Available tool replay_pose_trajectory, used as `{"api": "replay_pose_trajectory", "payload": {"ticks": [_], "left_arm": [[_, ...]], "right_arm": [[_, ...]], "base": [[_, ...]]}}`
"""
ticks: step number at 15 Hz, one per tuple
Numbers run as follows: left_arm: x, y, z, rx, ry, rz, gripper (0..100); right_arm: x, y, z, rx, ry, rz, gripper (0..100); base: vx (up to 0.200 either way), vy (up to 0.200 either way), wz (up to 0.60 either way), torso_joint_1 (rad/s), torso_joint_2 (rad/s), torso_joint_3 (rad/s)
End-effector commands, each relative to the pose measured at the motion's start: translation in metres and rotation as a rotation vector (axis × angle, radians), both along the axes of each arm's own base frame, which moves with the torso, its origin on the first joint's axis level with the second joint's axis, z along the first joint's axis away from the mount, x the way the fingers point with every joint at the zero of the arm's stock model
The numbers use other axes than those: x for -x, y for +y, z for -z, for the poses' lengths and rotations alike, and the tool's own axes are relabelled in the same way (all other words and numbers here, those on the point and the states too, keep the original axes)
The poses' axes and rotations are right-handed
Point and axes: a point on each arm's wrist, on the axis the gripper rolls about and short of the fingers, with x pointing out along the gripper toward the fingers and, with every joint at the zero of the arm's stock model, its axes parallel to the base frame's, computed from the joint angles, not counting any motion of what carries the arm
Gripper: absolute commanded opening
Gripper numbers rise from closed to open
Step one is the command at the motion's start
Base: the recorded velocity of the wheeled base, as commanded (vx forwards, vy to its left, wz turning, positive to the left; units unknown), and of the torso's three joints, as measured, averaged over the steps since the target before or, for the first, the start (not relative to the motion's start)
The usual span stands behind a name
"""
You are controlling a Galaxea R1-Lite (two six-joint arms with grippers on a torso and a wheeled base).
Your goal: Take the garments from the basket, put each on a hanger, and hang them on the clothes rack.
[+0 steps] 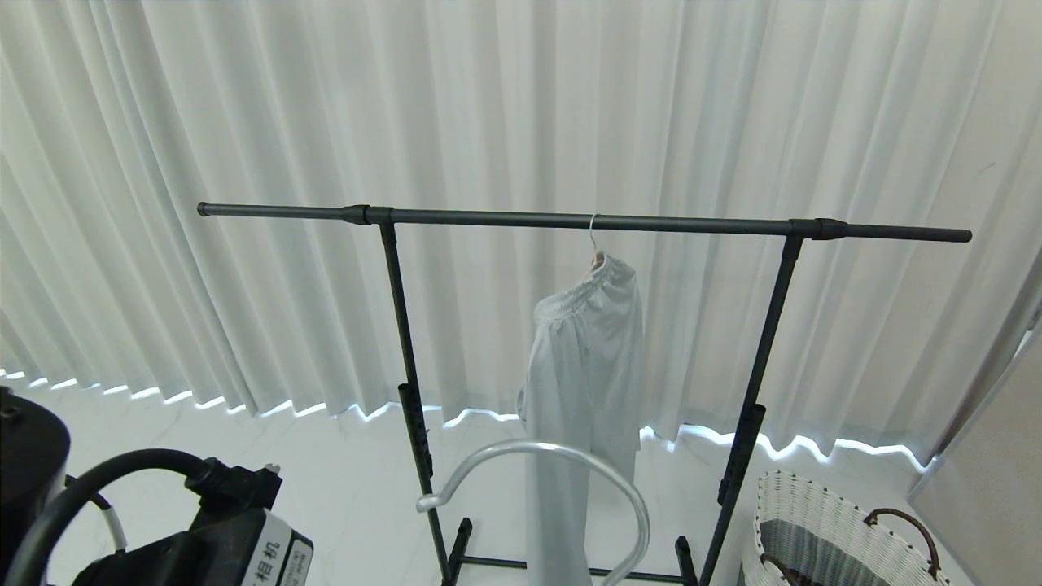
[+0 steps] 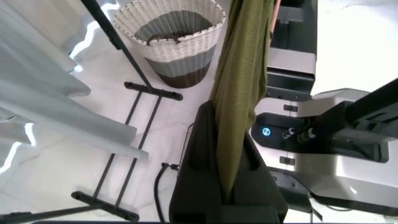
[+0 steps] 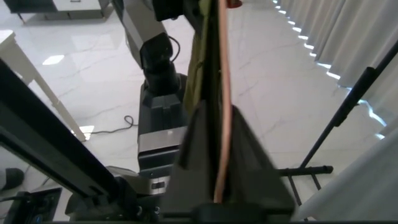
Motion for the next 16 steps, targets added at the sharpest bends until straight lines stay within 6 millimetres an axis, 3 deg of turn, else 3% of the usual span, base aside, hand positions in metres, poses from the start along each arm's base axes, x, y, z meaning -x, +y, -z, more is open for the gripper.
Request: {"api": "replay_pose_trajectory", "payload": {"ticks": [1,8,11,13,16], "left_arm": [[-0.001,0.000,0.000,0.001,-0.001,-0.003,0],[-0.010,0.010,0.005,-0.062,-0.075,-0.185,0],[-0.022,0.010,0.010,-0.129,-0.249,-0.420,0],[-0.033,0.007,0.002,-0.143,-0.315,-0.554,0],[-0.051,0.001,-0.017,-0.133,-0.358,-0.668,0]], "right_arm": [[0.000,0.000,0.001,0.006,0.002,0.004,100],[-0.028,-0.008,0.007,0.051,0.023,0.199,100],[-0.046,-0.018,0.020,0.174,0.077,0.406,100],[-0.051,-0.018,0.022,0.222,0.113,0.484,100],[-0.066,-0.001,0.018,0.251,0.195,0.580,100]], "base": [[0.000,0.000,0.00,0.000,0.00,0.000],[0.000,0.000,0.00,0.000,0.00,0.000],[0.000,0.000,0.00,0.000,0.00,0.000],[0.000,0.000,0.00,0.000,0.00,0.000],[0.000,0.000,0.00,0.000,0.00,0.000]]}}
